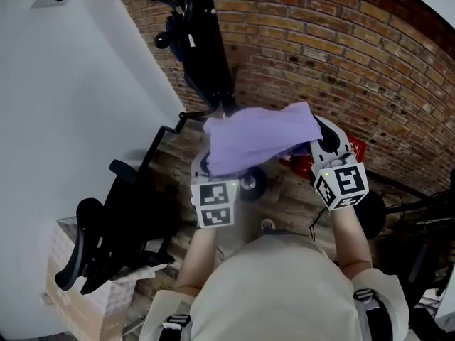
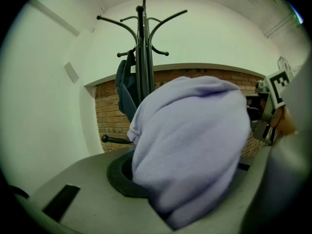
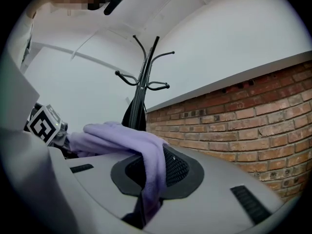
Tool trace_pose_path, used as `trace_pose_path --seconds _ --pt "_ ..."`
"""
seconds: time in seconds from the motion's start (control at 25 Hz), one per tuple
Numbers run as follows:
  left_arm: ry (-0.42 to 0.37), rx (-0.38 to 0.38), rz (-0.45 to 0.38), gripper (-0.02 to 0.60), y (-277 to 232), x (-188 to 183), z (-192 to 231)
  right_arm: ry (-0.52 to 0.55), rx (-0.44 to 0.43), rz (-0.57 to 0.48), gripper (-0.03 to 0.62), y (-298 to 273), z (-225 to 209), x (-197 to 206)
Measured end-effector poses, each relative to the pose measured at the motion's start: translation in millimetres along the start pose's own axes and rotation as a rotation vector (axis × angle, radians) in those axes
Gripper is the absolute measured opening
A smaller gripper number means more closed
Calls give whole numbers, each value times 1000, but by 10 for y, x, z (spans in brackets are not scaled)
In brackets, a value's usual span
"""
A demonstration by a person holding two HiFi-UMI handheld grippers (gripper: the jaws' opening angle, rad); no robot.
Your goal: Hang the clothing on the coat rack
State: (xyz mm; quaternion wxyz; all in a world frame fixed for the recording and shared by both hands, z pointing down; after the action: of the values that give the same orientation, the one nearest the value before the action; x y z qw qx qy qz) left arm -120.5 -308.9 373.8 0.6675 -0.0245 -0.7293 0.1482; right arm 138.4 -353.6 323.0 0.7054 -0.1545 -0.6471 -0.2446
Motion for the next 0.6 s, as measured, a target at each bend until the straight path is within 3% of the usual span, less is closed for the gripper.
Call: trace_pose_path --seconds 0.6 --pt "-16 -111 44 115 -558 -81 85 24 -101 -9 21 -877 -403 193"
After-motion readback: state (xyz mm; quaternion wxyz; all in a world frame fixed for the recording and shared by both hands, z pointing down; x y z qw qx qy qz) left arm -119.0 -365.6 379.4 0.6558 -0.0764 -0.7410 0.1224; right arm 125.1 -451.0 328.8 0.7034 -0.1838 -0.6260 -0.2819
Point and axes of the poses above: the fingertips, and each gripper's own axes: y backward along the fingers, z to its left, x out of its underside, the point moved 9 cm from there along y, backward along the fingers, and after that the axes turned 1 degree about -z, right-handed, at the moved point
